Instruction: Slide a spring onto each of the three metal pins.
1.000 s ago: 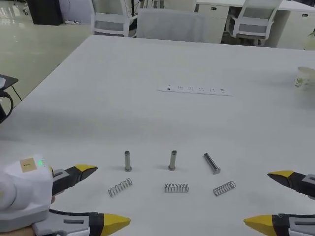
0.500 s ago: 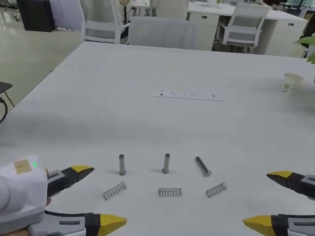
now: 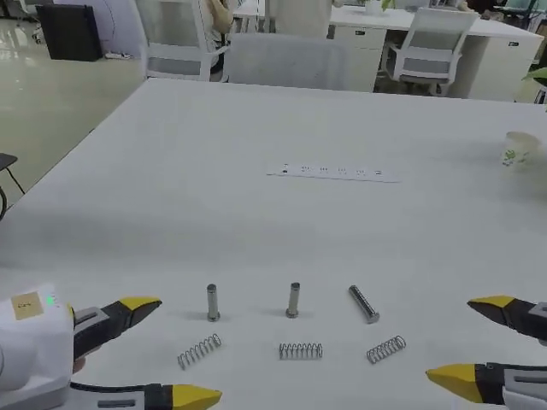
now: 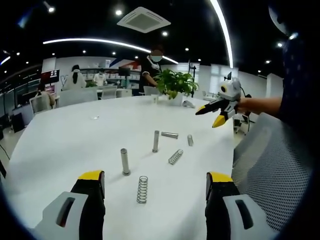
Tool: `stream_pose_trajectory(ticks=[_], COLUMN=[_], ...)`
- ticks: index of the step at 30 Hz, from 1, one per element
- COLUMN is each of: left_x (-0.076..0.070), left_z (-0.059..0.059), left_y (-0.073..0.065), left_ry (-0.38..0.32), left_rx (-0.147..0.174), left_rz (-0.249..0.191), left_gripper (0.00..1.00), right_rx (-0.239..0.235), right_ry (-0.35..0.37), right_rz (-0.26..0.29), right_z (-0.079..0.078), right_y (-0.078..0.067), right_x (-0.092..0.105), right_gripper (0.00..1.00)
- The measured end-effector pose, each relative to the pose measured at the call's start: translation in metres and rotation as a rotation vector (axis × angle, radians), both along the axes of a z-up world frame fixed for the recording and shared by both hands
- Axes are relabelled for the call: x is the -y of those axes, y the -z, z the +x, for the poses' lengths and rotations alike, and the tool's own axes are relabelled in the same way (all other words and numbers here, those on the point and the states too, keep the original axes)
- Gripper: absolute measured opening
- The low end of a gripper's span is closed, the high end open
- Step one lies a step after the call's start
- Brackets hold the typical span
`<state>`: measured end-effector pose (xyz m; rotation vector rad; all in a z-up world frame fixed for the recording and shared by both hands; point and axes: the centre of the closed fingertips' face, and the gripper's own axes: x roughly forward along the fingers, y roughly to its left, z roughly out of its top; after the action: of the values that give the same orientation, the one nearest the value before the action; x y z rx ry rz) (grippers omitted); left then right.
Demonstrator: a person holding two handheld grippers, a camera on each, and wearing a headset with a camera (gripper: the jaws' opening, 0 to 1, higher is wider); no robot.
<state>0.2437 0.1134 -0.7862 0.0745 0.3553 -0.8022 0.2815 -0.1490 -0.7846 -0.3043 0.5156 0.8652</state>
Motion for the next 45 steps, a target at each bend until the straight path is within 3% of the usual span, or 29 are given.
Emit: stream_pose_trajectory(ticks=[25,45], left_x=[0.006,0.002], left_z=[-0.003,-0.003], left_y=[-0.003,0.000], left_ry=[0.030,0.018], left_rx=[0.019,0.009], left_rz=[-0.007,0.000], left_gripper=[0.79,0.78], right_rx=[-0.017,-0.073], right_ry=[0.013,-0.037], right_rz=[-0.086,-0.184], right_z=[0.039,0.073], right_y=[-0.009,0.011], right_x=[-0.027,-0.056], right_gripper=[0.46,0.33])
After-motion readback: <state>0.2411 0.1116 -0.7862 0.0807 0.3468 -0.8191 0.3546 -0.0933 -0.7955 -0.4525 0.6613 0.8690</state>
